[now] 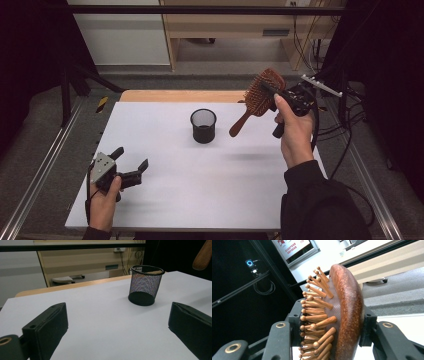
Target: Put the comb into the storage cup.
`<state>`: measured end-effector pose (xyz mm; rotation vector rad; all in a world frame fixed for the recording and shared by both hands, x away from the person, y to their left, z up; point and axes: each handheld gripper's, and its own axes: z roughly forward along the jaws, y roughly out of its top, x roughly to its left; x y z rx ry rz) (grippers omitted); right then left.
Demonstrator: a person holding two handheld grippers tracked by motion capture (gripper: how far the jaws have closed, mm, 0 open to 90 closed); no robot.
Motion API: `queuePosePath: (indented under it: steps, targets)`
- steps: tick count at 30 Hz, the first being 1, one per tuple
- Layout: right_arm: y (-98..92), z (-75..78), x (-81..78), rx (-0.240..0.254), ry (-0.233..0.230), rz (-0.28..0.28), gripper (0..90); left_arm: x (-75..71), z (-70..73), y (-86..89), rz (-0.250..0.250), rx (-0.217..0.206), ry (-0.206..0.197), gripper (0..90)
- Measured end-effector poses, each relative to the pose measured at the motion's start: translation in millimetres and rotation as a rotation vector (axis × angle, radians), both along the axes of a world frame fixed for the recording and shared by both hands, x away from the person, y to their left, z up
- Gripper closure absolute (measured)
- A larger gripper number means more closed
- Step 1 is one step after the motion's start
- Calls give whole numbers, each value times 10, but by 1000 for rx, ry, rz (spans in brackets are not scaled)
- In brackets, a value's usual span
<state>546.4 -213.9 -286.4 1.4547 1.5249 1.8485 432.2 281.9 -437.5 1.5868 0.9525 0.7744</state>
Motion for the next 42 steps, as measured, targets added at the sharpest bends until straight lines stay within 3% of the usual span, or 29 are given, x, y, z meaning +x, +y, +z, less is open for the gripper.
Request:
queuePosePath:
  steps: [11, 23, 34, 42]
  targets:
    - [90, 0, 65, 2, -2, 5, 515, -3, -1, 26, 10, -7, -1, 28]
    - [206, 22, 142, -15, -9, 24, 515, -8, 4, 17, -11, -3, -5, 29]
    - [353, 118, 173, -39, -21, 39, 515, -7, 0, -18, -27, -7, 0, 30]
    - [500, 206, 227, -30, -35, 57, 514, -11, -2, -35, -38, -6, 3, 30]
